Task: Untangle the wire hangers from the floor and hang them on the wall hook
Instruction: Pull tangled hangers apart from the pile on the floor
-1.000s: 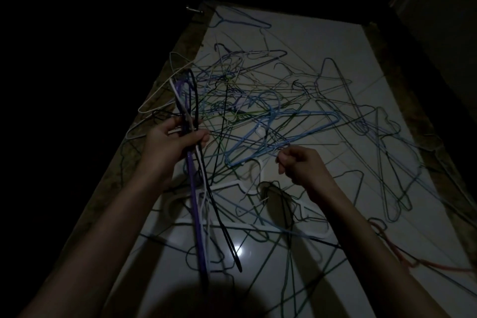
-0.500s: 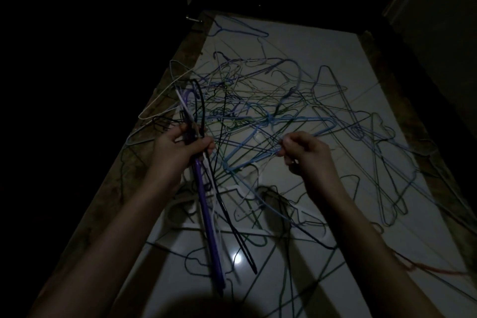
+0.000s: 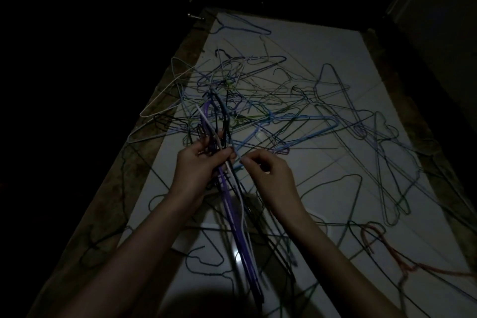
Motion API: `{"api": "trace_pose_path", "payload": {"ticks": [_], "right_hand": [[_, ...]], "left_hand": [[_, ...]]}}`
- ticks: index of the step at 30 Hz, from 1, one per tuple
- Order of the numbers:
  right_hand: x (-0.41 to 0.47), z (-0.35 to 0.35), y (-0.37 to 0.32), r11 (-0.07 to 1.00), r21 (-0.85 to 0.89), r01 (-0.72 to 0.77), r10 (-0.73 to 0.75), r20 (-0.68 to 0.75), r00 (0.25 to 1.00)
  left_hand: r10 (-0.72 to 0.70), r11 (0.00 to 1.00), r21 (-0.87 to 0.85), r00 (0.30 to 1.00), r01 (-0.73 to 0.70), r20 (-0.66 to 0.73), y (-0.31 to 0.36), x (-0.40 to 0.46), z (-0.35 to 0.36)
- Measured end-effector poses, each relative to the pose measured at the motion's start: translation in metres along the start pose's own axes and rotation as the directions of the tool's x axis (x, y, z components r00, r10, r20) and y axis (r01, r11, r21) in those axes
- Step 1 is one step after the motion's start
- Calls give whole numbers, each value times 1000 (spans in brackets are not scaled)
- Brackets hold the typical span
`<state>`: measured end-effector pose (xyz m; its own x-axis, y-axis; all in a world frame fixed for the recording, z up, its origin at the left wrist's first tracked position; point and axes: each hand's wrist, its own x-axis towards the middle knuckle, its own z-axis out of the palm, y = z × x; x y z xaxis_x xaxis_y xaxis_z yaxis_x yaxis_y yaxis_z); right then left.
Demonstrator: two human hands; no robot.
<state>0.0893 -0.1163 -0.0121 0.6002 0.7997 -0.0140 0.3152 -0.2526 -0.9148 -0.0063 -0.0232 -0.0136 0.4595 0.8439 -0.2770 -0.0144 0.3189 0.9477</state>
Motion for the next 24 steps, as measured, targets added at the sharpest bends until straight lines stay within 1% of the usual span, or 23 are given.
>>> {"api": "trace_pose_path", "payload": {"ticks": [2,4,6,8,10,12,13,15,18,20,21,22,24], "right_hand": [[-1,3,5,993,-113,25,-25,0,1000],[-2,4,8,986,-164,27,-29,-11,1000],[-3,3,7,992,-128,18,-18,2,1000],[-7,2,4,999,-32,-2,4,57,998],[-13,3,0,994,65,-85,76,134,988],[-19,7,-1,989,45,-140,127,208,970],[-21,9,-2,991,7,-135,130,231,964],[-19,12,-4,993,-58,-104,114,221,968],[-8,8,-9,995,-43,-93,99,203,974],[2,0,-11,997,-1,-77,76,216,973],[7,-5,-14,997,43,-67,56,226,972],[11,-11,-17,994,86,-62,40,239,970],[20,-25,-25,991,121,-60,24,279,960]], "left_hand": [[-17,1000,-2,1000,17,9,-1,0,1],[-30,1000,7,999,30,16,-1,0,2],[-46,999,-3,999,46,15,-1,-1,3],[-62,998,-31,998,62,-5,-2,-1,3],[-73,995,-68,997,71,-28,-2,-1,4],[-84,991,-108,995,78,-51,-3,0,7],[-85,989,-125,995,77,-57,-3,0,9],[-77,986,-154,996,69,-48,-2,1,12],[-42,976,-211,999,43,10,4,4,15],[-4,960,-279,998,22,62,12,8,16],[8,939,-343,996,24,93,17,10,17],[10,901,-431,993,43,120,21,12,18],[-27,779,-615,987,119,157,31,18,18]]}}
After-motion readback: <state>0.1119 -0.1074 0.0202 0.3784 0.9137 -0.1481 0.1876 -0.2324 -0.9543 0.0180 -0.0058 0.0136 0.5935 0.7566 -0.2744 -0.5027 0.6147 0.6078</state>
